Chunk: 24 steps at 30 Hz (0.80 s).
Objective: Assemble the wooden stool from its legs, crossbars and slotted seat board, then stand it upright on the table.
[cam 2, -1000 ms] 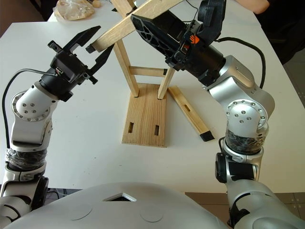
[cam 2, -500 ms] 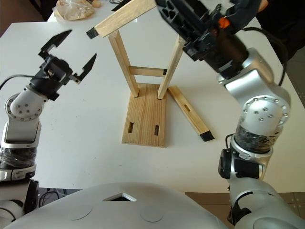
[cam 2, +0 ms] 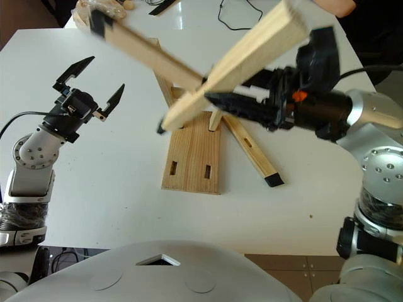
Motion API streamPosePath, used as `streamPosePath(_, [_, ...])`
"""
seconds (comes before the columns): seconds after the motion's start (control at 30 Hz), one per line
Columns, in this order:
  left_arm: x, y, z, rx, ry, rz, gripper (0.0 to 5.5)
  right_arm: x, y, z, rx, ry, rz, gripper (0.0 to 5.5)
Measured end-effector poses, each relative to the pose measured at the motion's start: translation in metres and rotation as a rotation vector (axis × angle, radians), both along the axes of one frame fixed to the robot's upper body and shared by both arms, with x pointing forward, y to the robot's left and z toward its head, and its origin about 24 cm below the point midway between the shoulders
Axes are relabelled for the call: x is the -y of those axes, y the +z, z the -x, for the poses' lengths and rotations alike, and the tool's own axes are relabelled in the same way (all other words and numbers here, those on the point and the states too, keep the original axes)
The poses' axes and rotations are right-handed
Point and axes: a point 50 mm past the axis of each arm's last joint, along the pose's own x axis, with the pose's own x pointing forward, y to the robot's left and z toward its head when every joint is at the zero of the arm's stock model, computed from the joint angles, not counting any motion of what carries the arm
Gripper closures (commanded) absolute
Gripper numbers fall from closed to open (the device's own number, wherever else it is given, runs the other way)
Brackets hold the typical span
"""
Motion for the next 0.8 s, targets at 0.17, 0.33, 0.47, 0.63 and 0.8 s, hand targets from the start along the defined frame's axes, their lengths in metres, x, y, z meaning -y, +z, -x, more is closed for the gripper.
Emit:
streamPosePath(0.17, [0.001, -0.005, 0.000, -0.038, 0.022, 0.030, 1.61, 0.009, -0.024, 0.001, 0.011, -0.020, 0.153, 3.50])
streamPosePath(0.33, [0.000, -0.007, 0.000, -0.063, 0.039, 0.032, 1.61, 0.017, -0.043, 0.006, -0.024, -0.015, 0.226, 3.50])
streamPosePath(0.47, [0.003, -0.013, 0.002, -0.096, 0.020, 0.016, 1.61, 0.017, -0.048, 0.010, -0.042, 0.025, 0.231, 3.50])
streamPosePath(0.63, [0.003, -0.013, 0.002, -0.099, 0.021, 0.013, 1.61, 0.018, -0.051, 0.011, -0.038, 0.041, 0.264, 3.50])
streamPosePath(0.8, [0.004, -0.015, 0.003, -0.102, 0.020, 0.000, 1.61, 0.018, -0.053, 0.011, -0.011, 0.043, 0.282, 3.50])
